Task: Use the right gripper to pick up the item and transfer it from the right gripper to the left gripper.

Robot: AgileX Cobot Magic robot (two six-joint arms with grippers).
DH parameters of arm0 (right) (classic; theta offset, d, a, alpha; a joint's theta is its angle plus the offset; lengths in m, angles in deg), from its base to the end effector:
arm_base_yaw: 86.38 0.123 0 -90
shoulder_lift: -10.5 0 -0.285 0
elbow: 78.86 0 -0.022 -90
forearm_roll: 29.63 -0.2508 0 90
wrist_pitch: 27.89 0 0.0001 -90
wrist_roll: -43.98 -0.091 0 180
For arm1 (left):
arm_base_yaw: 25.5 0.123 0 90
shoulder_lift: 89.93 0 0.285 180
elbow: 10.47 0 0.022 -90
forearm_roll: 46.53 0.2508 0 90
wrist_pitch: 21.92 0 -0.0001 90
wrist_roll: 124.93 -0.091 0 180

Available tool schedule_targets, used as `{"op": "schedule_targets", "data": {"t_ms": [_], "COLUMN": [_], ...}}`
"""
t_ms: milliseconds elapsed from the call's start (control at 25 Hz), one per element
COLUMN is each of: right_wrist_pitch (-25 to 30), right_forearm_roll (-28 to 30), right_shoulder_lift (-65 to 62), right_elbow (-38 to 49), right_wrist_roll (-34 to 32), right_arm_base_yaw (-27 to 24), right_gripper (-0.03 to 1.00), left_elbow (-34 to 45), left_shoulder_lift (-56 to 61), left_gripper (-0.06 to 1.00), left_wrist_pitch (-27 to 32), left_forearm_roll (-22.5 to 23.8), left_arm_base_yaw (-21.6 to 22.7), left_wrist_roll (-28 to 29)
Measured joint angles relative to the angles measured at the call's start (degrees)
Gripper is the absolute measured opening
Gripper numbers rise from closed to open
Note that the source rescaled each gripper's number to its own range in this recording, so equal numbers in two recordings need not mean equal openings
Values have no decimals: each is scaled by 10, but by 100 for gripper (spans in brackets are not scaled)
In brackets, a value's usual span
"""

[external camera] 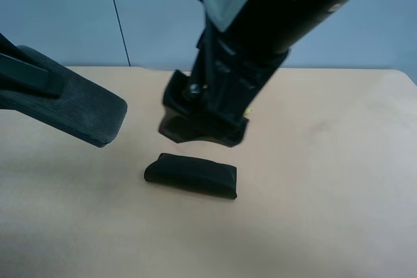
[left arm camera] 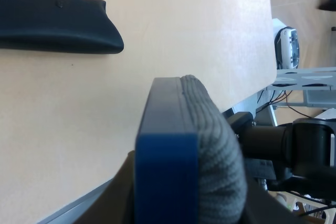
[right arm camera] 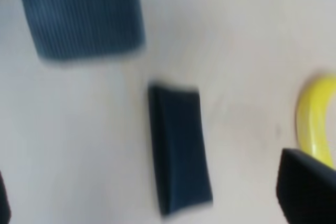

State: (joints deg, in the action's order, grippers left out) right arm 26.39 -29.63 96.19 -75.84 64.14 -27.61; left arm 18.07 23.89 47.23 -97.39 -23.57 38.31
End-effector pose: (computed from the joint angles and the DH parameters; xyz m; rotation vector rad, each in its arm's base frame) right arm 0.1470 0.2424 0.3621 -1.6003 1.9438 0.2786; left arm 0.1666 -0.0604 0.3288 0.0594 2.5224 -1.1017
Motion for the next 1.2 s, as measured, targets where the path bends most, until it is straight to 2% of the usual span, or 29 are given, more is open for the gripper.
{"op": "schedule_targets", "data": {"t_ms": [160, 280, 440, 600, 840, 1200], "right_wrist_pitch": [111, 149, 148, 150, 83, 68], "right_forearm_roll": [15, 15, 15, 15, 16, 47], "right_shoulder_lift": [-41, -74, -130, -211, -358, -572], "right_elbow": [0, 6, 58, 163, 335, 444], "right_wrist_roll": [-59, -95, -135, -179, -202, -219], "right_arm_base_yaw": [0, 0, 0, 0, 0, 0], "right_gripper": [100, 100, 100, 100, 100, 100], "left_elbow": [0, 0, 0, 0, 0, 0], "left_shoulder_lift": [0, 0, 0, 0, 0, 0], "left_gripper": [1, 1, 1, 1, 1, 1], "left_wrist_pitch": [0, 0, 0, 0, 0, 0], "left_forearm_roll": [0, 0, 0, 0, 0, 0], "left_arm_base_yaw": [0, 0, 0, 0, 0, 0], "left_wrist_roll": [0, -1, -2, -2, -15, -17]}}
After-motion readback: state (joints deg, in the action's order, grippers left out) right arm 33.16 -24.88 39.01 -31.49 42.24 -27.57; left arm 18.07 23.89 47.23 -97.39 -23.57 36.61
